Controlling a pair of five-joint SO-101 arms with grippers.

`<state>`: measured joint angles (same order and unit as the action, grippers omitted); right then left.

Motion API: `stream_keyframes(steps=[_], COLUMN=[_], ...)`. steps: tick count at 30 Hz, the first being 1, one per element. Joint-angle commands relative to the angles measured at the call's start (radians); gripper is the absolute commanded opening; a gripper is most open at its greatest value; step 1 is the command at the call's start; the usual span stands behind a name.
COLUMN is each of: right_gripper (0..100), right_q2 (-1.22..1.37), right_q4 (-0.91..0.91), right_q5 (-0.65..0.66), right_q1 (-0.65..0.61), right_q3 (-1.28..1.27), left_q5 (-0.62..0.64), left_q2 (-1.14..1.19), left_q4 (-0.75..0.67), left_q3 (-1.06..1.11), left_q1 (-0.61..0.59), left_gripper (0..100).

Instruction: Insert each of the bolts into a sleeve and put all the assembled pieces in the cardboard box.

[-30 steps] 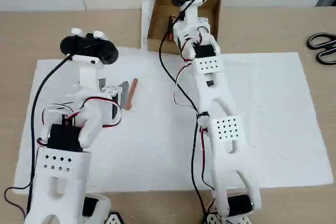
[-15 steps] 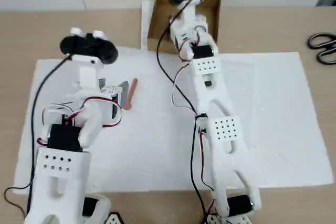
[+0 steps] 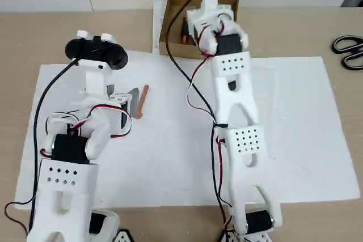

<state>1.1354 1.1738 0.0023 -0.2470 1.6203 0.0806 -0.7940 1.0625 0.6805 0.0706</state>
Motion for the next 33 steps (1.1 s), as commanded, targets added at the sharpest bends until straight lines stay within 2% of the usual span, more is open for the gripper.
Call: stream_keyframes(steps=[1, 6, 14, 17, 21, 26, 33], right_gripper=[18.4, 18.4, 18.3, 18.3, 18.3, 18.3, 18.3], right_q2=[-0.203, -0.392, -0.613, -0.722, -0.947, -1.313, -1.750], right_q4=[0.271, 0.541, 0.575, 0.575, 0.575, 0.568, 0.496], right_q5=[-0.005, -0.008, -0.002, -0.002, 0.000, -0.008, -0.048], right_q1=[0.018, 0.073, 0.194, 0.211, 0.211, 0.211, 0.182], right_q3=[0.063, 0.061, 0.055, -0.046, -0.339, -0.879, -1.521], left_q5=[-0.006, -0.006, -0.012, -0.012, -0.012, -0.012, -0.038], left_q2=[-0.008, -0.011, -0.009, -0.011, -0.011, -0.011, -0.011], left_q4=[0.014, 0.044, 0.038, 0.041, 0.044, 0.046, 0.163], left_q3=[-0.024, -0.024, -0.010, 0.004, 0.004, 0.004, -0.001], left_q1=[0.011, 0.069, 0.057, 0.048, 0.005, -0.081, -0.129], left_gripper=[18, 18, 18, 18, 18, 18, 18])
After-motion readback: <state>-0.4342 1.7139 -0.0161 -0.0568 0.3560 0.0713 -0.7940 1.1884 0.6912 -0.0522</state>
